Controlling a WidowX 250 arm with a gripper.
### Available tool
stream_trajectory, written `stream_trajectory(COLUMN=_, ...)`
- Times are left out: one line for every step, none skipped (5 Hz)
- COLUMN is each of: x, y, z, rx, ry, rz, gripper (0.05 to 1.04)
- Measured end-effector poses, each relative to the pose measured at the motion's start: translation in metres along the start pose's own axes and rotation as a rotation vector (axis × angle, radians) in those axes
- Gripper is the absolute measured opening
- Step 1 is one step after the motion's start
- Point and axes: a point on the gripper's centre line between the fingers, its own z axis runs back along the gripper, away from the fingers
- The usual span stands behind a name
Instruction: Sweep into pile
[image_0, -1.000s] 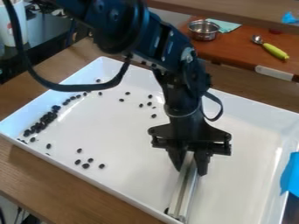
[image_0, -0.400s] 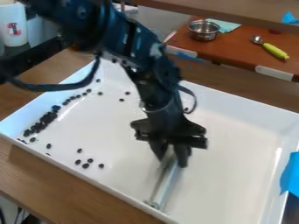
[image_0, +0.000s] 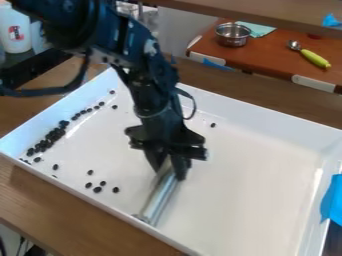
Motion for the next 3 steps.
stream_trajectory(x=0.003, y=0.015, z=0.002, rx=0.013, ry=-0.003, rz=-0.015, gripper=0.376)
stream_trajectory(x=0.006, y=0.029, z=0.004, rx=0.024, ry=-0.015, rz=-0.019, gripper=0.376)
stream_trajectory(x=0.011, y=0.045, z=0.003, rx=0.042, ry=-0.021, rz=-0.021, gripper=0.376)
